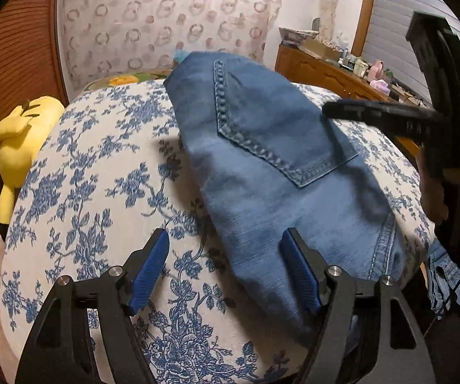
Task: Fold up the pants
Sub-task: 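Grasp the folded jeans edge by the back pocket with the right tool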
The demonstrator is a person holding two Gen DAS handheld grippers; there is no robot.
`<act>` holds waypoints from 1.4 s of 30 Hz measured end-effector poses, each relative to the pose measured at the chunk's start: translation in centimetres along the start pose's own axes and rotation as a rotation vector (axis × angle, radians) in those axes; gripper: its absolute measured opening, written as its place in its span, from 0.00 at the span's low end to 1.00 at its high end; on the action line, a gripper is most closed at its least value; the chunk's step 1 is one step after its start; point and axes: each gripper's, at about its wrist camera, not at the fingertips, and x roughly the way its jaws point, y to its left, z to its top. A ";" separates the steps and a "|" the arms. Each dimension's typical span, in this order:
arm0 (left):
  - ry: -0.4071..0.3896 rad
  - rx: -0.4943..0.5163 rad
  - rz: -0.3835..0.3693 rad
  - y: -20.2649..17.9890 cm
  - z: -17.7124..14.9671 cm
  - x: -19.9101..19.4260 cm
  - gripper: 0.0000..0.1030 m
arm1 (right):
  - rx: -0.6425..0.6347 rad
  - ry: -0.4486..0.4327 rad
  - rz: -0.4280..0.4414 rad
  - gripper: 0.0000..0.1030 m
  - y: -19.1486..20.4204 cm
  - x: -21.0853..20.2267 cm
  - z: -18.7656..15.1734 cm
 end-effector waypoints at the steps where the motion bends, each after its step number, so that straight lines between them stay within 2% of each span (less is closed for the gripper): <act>1: 0.000 -0.001 -0.001 0.0 -0.1 0.1 0.72 | -0.002 -0.001 0.007 0.46 0.0 0.3 0.2; 7: -0.003 -0.002 0.000 0.2 -0.4 0.2 0.72 | -0.011 0.021 0.006 0.48 -0.5 3.0 1.1; 9: -0.003 -0.002 0.002 0.2 -0.5 0.2 0.72 | -0.005 0.050 0.000 0.55 -0.9 4.5 1.1; 12: -0.002 -0.007 0.003 0.4 -0.6 0.3 0.72 | 0.005 0.120 -0.009 0.56 -1.3 6.8 0.7; 21: -0.001 -0.004 0.011 0.4 -0.3 0.2 0.72 | 0.032 0.102 0.020 0.56 -1.5 7.1 0.5; 30: -0.039 0.035 0.035 0.7 3.9 0.3 0.72 | 0.064 0.134 0.157 0.57 -3.5 8.5 1.2; 42: -0.035 0.029 0.042 1.6 9.0 4.2 0.72 | 0.003 0.174 0.269 0.57 -5.0 10.9 2.5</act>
